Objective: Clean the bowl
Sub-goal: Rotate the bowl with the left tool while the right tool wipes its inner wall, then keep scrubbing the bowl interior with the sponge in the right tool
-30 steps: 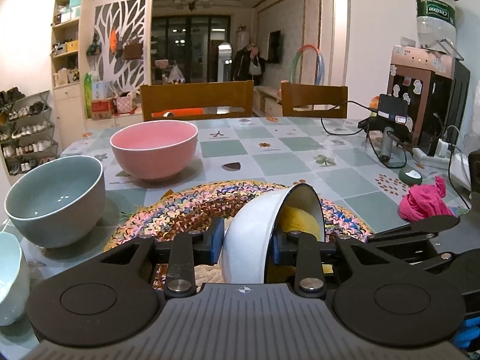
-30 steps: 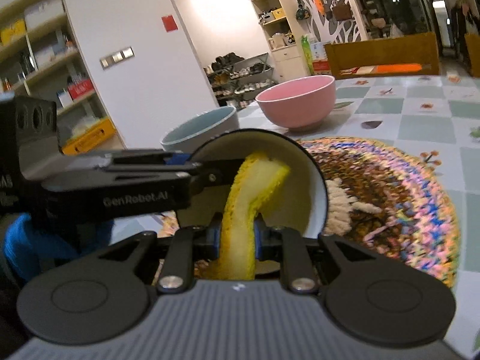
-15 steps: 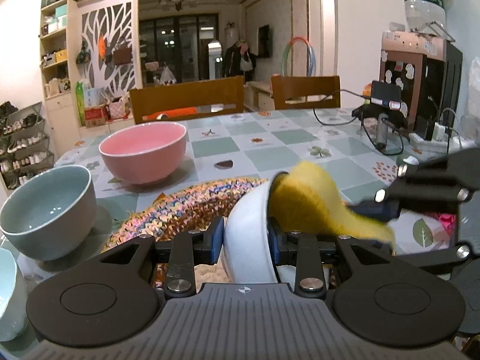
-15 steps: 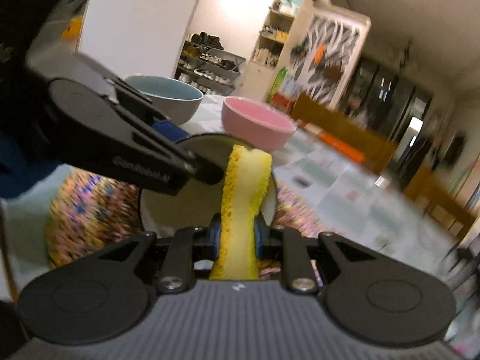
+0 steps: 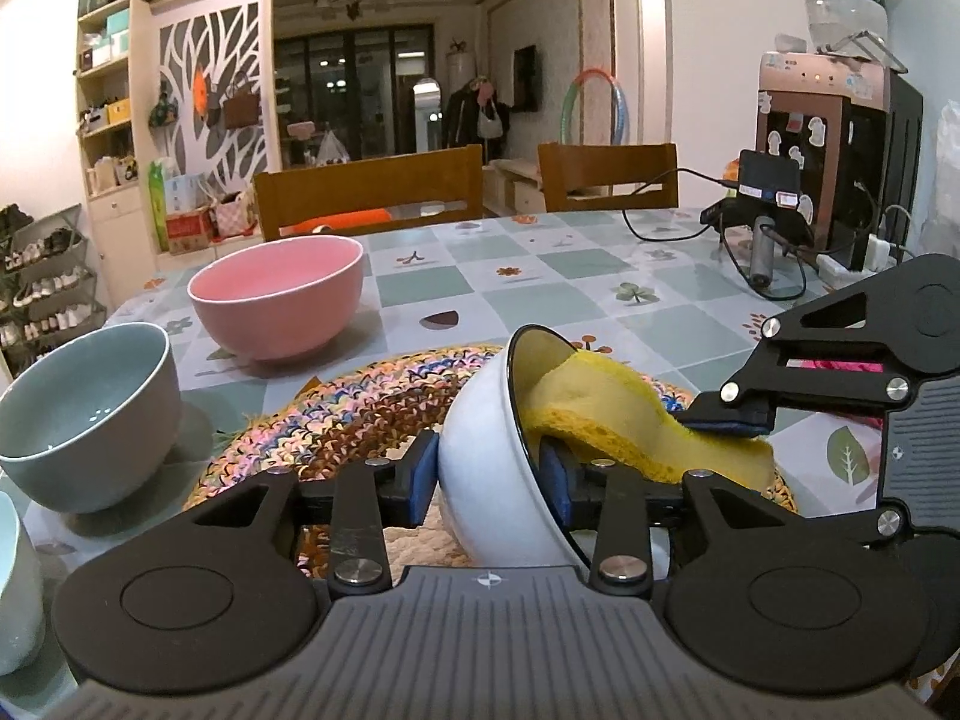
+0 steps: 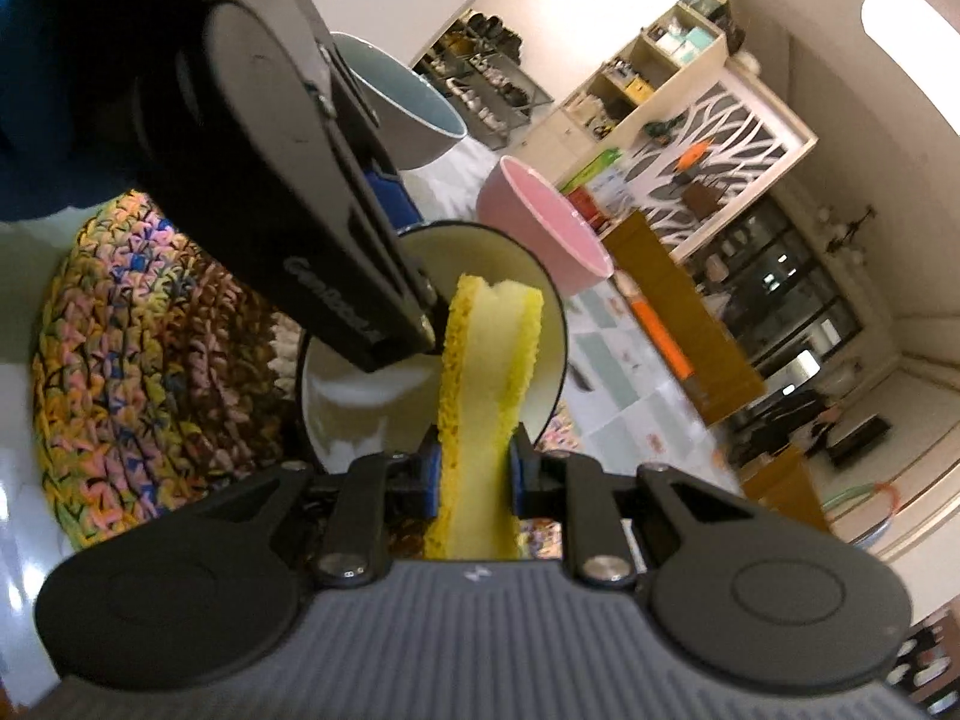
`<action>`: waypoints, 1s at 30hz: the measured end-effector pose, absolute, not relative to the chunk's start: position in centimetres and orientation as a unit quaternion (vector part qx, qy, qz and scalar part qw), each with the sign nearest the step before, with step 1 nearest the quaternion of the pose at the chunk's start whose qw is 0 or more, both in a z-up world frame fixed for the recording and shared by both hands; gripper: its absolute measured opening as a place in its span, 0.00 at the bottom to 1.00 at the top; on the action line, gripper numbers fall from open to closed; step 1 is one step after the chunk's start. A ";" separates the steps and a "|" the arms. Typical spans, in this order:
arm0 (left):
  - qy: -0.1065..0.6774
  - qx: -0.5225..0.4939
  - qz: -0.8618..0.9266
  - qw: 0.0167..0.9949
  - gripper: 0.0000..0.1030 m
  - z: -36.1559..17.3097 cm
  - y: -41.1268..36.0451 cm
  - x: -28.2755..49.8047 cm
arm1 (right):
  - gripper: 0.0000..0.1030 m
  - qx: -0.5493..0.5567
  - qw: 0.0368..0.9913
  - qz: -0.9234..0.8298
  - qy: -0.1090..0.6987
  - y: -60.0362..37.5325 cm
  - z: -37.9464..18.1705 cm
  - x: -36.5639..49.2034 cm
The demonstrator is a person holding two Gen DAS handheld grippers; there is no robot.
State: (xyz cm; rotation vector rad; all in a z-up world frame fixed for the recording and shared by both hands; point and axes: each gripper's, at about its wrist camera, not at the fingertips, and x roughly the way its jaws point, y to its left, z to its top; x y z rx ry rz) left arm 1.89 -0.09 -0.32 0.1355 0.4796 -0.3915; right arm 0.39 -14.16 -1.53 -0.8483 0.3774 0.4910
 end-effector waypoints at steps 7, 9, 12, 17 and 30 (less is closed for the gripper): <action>0.233 0.073 -0.185 0.952 0.42 -1.0 -0.4 1.3 | 0.20 -0.339 0.876 0.263 0.219 -15.0 -1.1 1.8; 0.235 0.073 -0.181 0.952 0.43 -1.3 -0.5 1.2 | 0.21 -0.318 0.880 0.270 0.228 -15.2 -0.8 2.1; 0.255 0.057 -0.187 0.947 0.43 -1.9 -0.3 1.5 | 0.21 -0.278 0.885 0.283 0.246 -15.5 -0.2 2.7; 0.295 -0.002 -0.216 0.931 0.41 -3.5 0.3 2.4 | 0.22 -0.222 0.889 0.297 0.268 -15.7 -0.1 1.9; 0.275 0.015 -0.196 0.941 0.37 -3.1 0.9 1.7 | 0.22 -0.043 0.887 0.341 0.308 -17.5 -0.1 1.7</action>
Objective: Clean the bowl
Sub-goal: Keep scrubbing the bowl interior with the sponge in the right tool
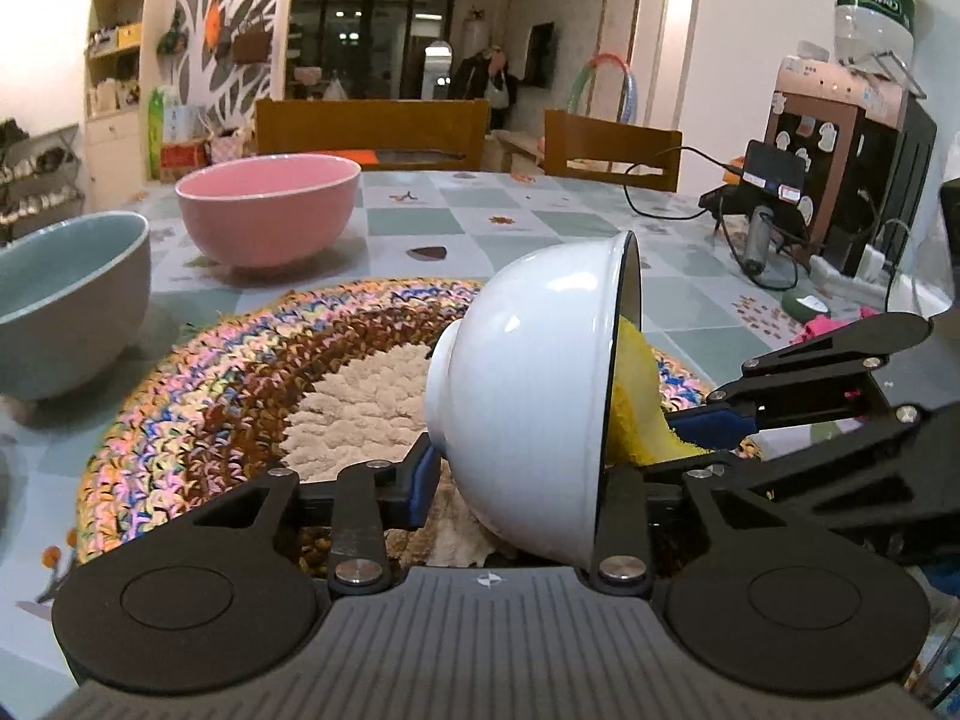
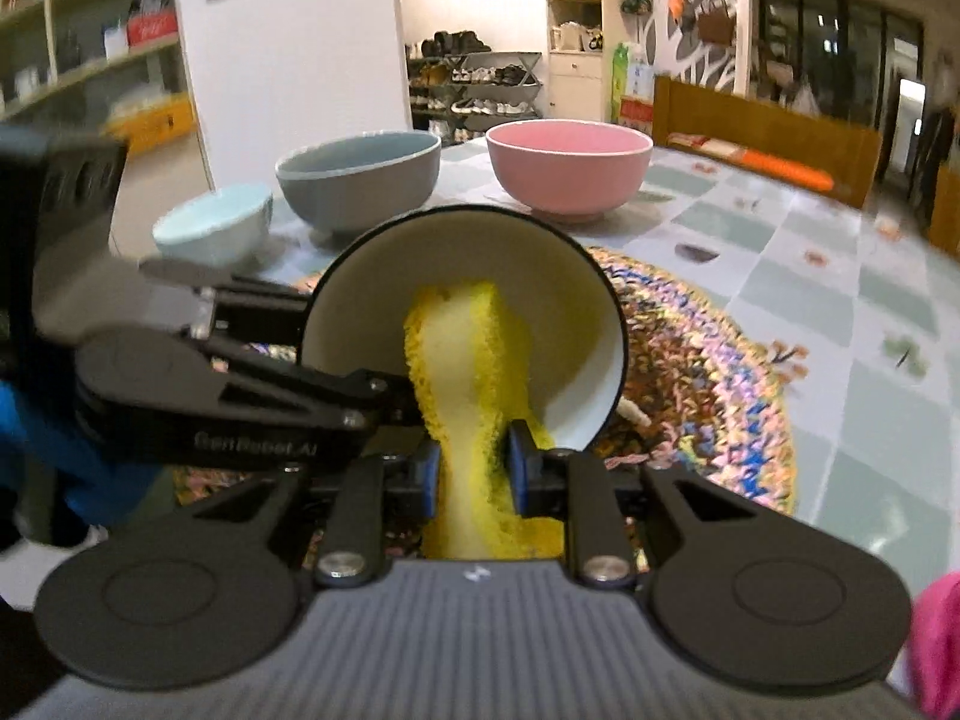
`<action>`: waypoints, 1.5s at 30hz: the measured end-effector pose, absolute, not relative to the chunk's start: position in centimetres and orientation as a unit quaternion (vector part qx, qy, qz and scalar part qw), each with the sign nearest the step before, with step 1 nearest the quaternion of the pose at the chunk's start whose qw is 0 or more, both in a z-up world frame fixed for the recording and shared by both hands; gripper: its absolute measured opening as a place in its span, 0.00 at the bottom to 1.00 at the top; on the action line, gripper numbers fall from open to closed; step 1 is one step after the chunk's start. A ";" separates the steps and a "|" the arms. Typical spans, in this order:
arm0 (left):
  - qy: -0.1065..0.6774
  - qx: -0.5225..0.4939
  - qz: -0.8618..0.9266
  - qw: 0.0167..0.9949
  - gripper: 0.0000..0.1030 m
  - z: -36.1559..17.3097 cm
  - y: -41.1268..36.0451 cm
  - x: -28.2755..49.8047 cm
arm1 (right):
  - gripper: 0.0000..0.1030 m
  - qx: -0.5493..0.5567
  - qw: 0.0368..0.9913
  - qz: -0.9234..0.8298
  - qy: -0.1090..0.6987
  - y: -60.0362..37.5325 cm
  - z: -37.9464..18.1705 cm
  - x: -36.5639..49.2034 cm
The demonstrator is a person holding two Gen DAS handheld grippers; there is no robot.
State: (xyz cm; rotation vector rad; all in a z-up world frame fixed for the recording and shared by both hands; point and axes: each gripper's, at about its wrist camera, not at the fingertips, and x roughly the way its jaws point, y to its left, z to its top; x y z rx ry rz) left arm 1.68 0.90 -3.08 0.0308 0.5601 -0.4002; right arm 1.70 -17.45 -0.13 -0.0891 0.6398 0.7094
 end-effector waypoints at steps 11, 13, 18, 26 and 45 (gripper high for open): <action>0.278 0.034 -0.197 0.940 0.37 -1.0 2.4 0.8 | 0.22 0.061 0.866 0.382 0.317 -18.5 0.4 1.7; 0.281 0.038 -0.201 0.938 0.37 -0.6 2.8 0.7 | 0.22 0.083 0.860 0.390 0.320 -18.8 0.5 1.8; 0.284 0.045 -0.194 0.938 0.31 -1.0 3.3 1.0 | 0.22 0.091 0.860 0.387 0.319 -18.8 0.5 1.4; 0.274 0.054 -0.182 0.943 0.29 -1.1 3.1 1.5 | 0.25 0.011 0.905 0.339 0.256 -16.9 1.0 -0.9; 0.266 0.062 -0.183 0.945 0.29 -0.5 2.4 2.4 | 0.20 -0.272 0.928 0.223 0.121 -12.2 0.6 -4.6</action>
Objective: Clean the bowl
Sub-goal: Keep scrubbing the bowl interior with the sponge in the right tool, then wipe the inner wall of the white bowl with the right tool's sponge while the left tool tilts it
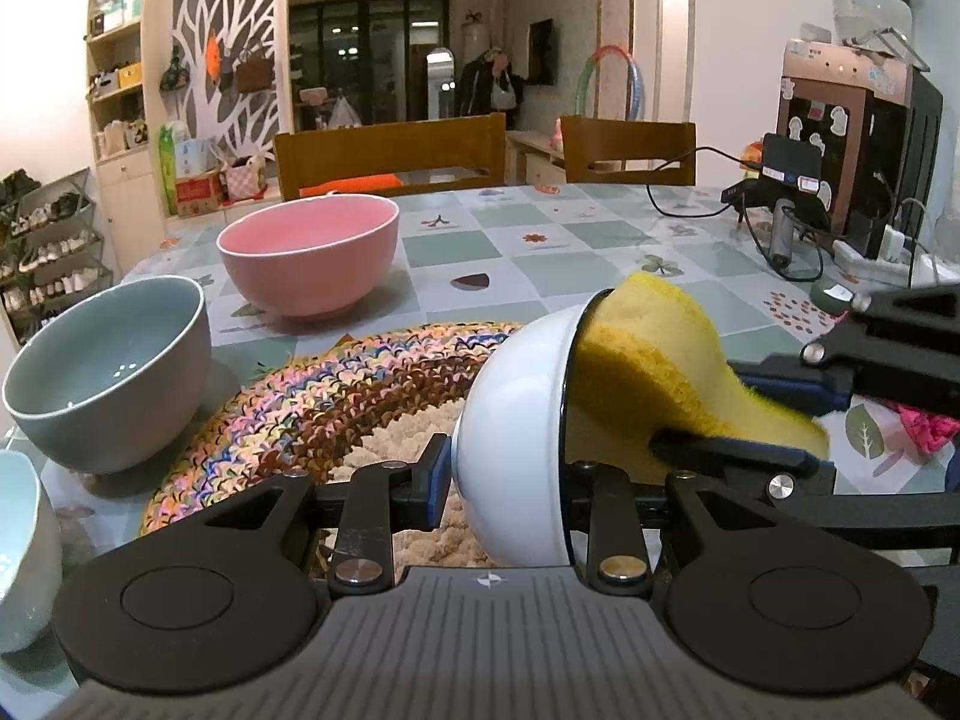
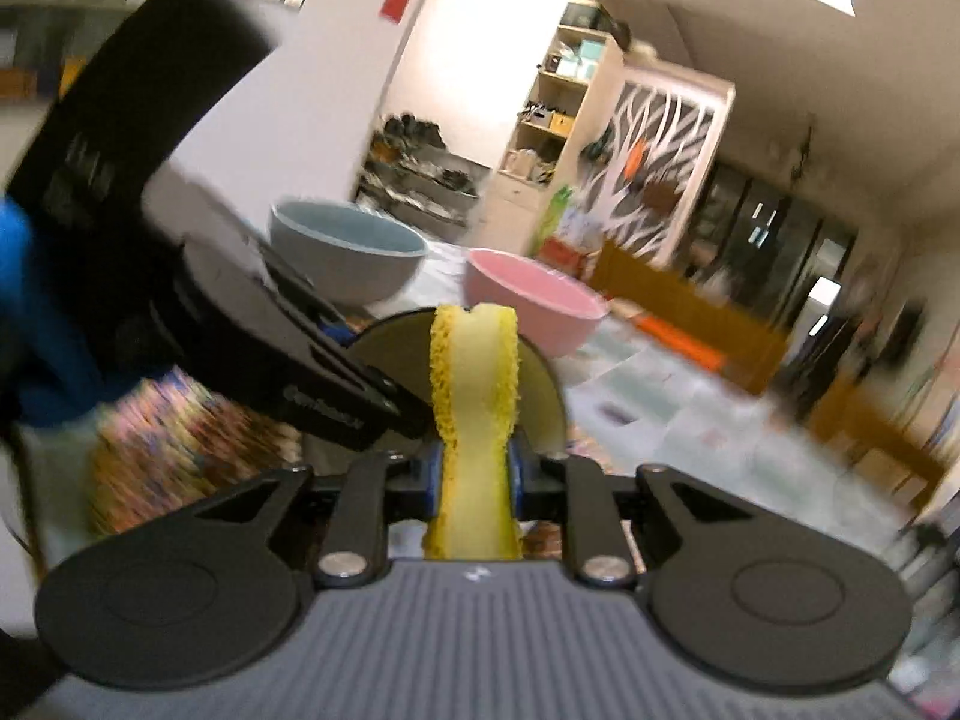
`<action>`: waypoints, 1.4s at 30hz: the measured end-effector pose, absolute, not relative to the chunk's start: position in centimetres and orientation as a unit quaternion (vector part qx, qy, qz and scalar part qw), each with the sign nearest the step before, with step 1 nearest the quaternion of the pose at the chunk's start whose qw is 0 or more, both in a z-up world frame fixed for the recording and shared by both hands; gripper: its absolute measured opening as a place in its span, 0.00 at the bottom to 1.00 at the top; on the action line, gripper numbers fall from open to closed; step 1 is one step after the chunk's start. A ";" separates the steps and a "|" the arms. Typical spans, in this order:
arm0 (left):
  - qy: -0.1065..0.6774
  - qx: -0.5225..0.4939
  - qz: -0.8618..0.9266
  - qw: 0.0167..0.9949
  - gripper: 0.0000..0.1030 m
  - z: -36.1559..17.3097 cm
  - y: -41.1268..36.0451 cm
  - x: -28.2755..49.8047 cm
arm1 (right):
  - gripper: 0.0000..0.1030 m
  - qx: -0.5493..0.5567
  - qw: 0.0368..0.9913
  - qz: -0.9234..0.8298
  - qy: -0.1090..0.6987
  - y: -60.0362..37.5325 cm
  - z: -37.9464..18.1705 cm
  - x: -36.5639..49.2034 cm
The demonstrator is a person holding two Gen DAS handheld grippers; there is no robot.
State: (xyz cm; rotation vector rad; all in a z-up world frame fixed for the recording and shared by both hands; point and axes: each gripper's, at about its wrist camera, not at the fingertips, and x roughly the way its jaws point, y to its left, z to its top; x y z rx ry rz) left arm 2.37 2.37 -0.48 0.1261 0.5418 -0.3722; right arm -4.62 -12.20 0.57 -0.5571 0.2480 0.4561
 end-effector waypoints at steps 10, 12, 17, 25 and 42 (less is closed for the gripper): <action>0.258 0.081 -0.193 0.943 0.37 -0.6 1.5 2.3 | 0.20 -0.339 0.905 0.217 0.138 -13.2 -1.1 -1.8; 0.258 0.082 -0.193 0.943 0.38 -0.6 1.4 2.3 | 0.20 -0.326 0.906 0.225 0.146 -13.7 -1.3 -1.1; 0.255 0.086 -0.188 0.945 0.39 -0.9 1.1 2.2 | 0.20 -0.282 0.913 0.244 0.166 -14.3 -1.4 -0.1; 0.255 0.089 -0.182 0.946 0.39 -1.2 1.0 2.1 | 0.20 -0.188 0.926 0.267 0.192 -15.1 -1.1 0.6; 0.259 0.090 -0.191 0.943 0.39 -1.1 0.4 2.3 | 0.20 -0.199 0.932 0.251 0.170 -14.9 0.1 -2.1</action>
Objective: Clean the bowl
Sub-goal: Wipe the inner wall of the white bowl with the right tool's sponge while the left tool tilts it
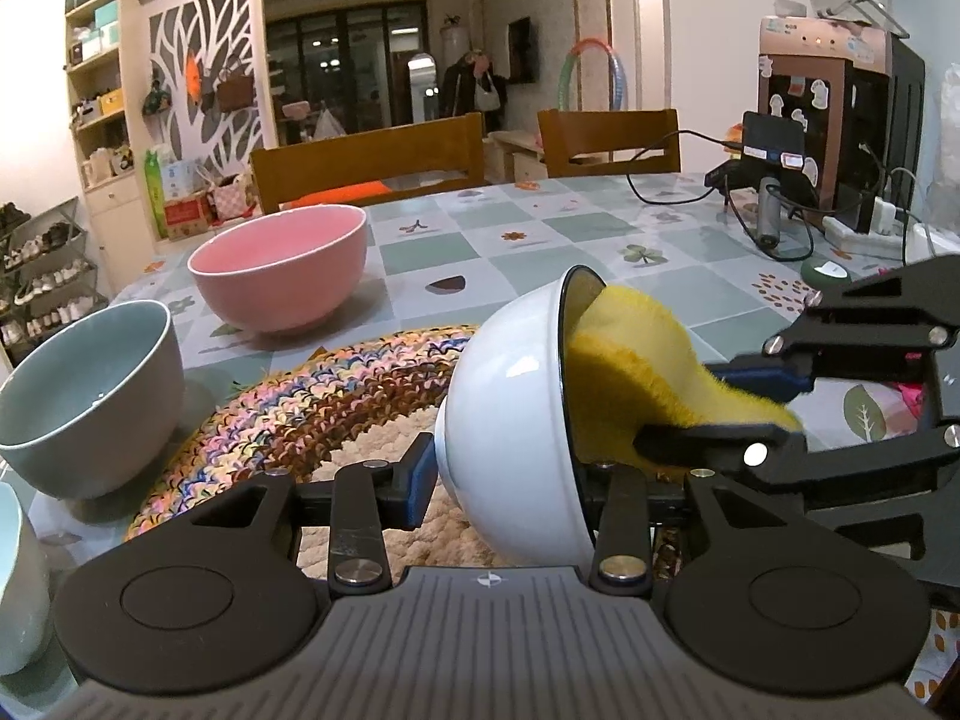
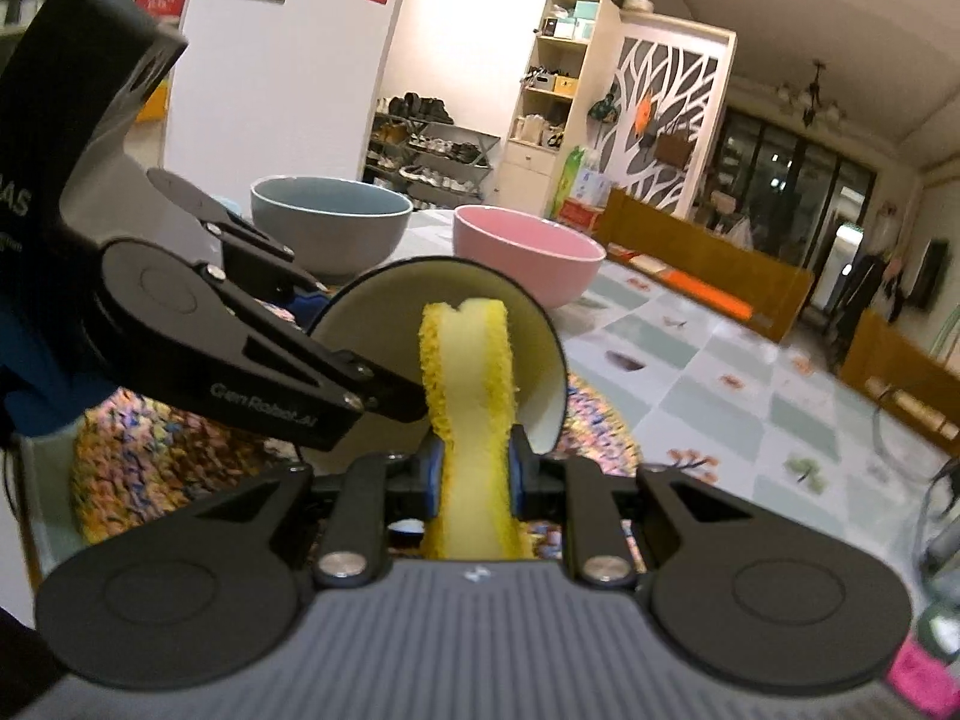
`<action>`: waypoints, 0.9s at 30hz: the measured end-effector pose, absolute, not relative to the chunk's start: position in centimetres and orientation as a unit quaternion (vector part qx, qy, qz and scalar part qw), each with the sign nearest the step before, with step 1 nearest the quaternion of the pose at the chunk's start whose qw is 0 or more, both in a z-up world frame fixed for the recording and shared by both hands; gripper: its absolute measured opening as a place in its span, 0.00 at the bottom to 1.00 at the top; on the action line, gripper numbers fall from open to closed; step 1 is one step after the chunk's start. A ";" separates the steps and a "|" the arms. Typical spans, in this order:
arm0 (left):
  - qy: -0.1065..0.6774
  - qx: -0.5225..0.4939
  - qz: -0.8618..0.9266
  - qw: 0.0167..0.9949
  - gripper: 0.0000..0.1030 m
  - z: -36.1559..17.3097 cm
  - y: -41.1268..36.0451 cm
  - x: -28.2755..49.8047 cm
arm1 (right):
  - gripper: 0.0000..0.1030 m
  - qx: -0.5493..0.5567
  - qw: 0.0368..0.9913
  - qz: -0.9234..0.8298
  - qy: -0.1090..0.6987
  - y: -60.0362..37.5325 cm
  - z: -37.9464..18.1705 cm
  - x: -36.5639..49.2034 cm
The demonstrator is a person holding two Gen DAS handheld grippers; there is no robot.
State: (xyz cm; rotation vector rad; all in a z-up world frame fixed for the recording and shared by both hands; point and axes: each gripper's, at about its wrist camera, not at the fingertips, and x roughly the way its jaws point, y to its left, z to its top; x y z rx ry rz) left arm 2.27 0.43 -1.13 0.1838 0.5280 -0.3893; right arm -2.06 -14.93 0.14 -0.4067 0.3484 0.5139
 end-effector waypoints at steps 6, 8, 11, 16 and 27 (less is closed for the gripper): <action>0.262 0.098 -0.197 0.940 0.40 -1.2 -0.1 2.4 | 0.20 -0.292 0.920 0.221 0.138 -14.0 -0.2 -2.5; 0.260 0.097 -0.200 0.940 0.42 -1.1 -0.2 2.5 | 0.20 -0.310 0.915 0.217 0.140 -13.9 -0.8 -2.2; 0.255 0.100 -0.201 0.940 0.43 -1.1 -0.6 2.4 | 0.20 -0.315 0.911 0.218 0.150 -14.1 -1.3 -1.6; 0.249 0.101 -0.200 0.942 0.45 -1.1 -1.1 2.5 | 0.20 -0.298 0.912 0.227 0.168 -14.6 -2.1 -0.8; 0.249 0.103 -0.194 0.943 0.46 -1.0 -1.6 2.6 | 0.20 -0.223 0.923 0.250 0.187 -15.8 -2.1 -0.6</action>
